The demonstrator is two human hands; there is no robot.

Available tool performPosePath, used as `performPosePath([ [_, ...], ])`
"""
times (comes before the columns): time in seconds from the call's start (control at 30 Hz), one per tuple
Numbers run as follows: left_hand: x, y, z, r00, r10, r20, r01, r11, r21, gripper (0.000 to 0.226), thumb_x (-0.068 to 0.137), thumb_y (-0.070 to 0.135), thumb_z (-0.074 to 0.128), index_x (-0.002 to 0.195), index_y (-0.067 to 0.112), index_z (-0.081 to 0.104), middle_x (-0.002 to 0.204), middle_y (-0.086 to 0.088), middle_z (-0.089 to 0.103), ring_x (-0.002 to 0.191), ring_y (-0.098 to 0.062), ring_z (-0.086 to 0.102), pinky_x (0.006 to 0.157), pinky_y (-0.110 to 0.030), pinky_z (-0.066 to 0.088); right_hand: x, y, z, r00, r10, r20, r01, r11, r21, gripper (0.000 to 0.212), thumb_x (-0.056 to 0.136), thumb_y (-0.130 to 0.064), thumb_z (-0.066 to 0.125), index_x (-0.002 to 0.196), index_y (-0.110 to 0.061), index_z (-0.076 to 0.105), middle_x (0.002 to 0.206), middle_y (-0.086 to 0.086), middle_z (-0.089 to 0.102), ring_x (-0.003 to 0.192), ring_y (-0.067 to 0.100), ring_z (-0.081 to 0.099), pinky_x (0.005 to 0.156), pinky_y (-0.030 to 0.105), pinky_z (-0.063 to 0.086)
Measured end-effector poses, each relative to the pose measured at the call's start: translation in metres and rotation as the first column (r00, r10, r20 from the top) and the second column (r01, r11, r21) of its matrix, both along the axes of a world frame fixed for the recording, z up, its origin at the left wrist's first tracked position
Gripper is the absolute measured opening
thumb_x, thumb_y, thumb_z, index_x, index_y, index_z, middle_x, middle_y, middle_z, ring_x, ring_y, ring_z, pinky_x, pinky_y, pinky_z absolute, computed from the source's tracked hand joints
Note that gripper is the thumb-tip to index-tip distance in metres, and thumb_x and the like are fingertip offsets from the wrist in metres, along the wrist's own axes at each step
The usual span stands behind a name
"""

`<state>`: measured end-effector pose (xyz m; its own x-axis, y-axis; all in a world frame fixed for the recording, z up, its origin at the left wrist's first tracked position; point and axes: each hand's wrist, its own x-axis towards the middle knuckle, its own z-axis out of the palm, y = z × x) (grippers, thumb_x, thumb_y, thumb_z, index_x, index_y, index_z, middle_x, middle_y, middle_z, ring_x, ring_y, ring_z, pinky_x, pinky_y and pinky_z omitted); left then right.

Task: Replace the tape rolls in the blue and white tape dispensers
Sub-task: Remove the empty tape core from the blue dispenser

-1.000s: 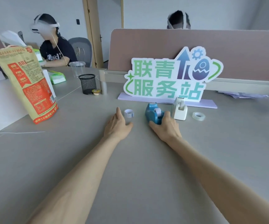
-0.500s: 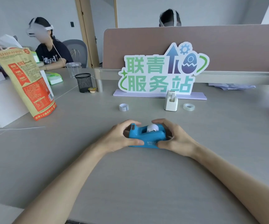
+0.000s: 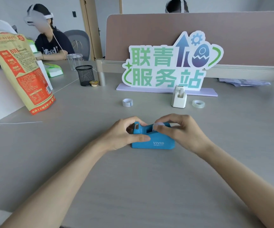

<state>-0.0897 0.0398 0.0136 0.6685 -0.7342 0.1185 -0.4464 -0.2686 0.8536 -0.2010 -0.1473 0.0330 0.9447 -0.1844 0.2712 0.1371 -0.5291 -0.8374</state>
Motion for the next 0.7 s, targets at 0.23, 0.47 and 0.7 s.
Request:
performPosePath([
  [0.23, 0.000, -0.001, -0.002, 1.000, -0.010, -0.001, 0.010, 1.000, -0.010, 0.042, 0.062, 0.054, 0.078, 0.098, 0.038, 0.066, 0.104, -0.009, 0.071, 0.099, -0.032, 0.063, 0.088, -0.053, 0.052, 0.001, -0.010, 0.020, 1.000, 0.004, -0.014, -0.008, 0.946, -0.324, 0.006, 0.083, -0.033, 0.071, 0.081, -0.037, 0.075, 0.090, -0.015, 0.065, 0.086, 0.006, 0.055, 0.070, 0.011, 0.042],
  [0.47, 0.002, -0.002, -0.004, 1.000, -0.014, 0.006, 0.014, 1.000, -0.015, 0.044, 0.060, 0.056, 0.079, 0.098, 0.038, 0.066, 0.103, -0.017, 0.068, 0.098, -0.040, 0.059, 0.086, -0.058, 0.050, 0.000, 0.000, 0.028, 0.993, -0.089, 0.077, 0.118, 0.767, -0.630, 0.011, 0.084, -0.030, 0.065, 0.086, -0.036, 0.074, 0.094, -0.016, 0.062, 0.097, 0.013, 0.049, 0.075, 0.033, 0.048],
  [0.7, 0.003, -0.003, -0.004, 0.999, -0.007, 0.031, 0.007, 1.000, 0.005, 0.045, 0.057, 0.061, 0.078, 0.096, 0.043, 0.065, 0.101, -0.018, 0.068, 0.096, -0.039, 0.060, 0.085, -0.057, 0.051, 0.000, 0.001, 0.031, 0.990, -0.092, 0.102, 0.138, 0.706, -0.695, 0.010, 0.085, -0.033, 0.064, 0.088, -0.032, 0.073, 0.094, -0.018, 0.061, 0.099, 0.014, 0.049, 0.070, 0.027, 0.035],
])
